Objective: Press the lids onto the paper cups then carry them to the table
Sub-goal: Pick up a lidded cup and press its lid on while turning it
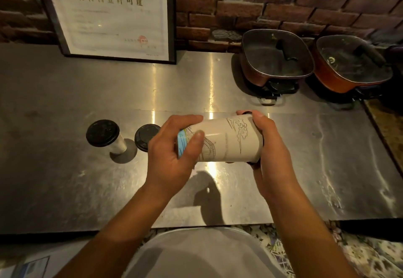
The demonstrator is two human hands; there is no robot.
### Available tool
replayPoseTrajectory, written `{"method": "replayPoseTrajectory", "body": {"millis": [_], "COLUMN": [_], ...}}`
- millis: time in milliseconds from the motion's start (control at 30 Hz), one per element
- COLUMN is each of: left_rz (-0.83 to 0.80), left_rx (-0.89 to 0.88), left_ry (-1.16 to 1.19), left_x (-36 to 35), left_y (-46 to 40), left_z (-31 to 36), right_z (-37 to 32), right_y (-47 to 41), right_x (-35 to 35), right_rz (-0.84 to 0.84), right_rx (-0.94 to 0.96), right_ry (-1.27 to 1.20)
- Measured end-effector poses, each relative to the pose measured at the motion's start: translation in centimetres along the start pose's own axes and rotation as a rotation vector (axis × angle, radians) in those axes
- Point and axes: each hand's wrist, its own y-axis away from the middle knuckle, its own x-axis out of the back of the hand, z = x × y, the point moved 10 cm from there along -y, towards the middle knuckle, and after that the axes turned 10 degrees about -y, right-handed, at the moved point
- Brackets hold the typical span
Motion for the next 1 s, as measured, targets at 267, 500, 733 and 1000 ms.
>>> {"method": "replayPoseTrajectory", "body": {"millis": [267, 500, 733, 1000], "left_rz": [-0.174, -0.118, 0.011, -0.163], "left_rx": [0.452, -0.266, 0.226, 0.220], "left_ry": [0.278, -0.209, 0.142, 0.116], "left_x": [-1.6, -0.4, 1.0, -0.2], "left_y": [0.7, 0.4, 0.1, 0.1], "left_z": [-2.3, 2.7, -0.8, -0.3], "right_z": [-2.1, 1.6, -2.3, -1.0], "right_y": [0.8, -0.2, 2.8, 0.4], "right_x": [0.2, 0.0, -1.5, 0.1], "right_rz": [-0.062, -0.030, -0.023, 0.006], "right_rx": [0.339, -0.250, 0.346, 0.092], "right_ry": [0.160, -0.102, 0.114, 0.051]}}
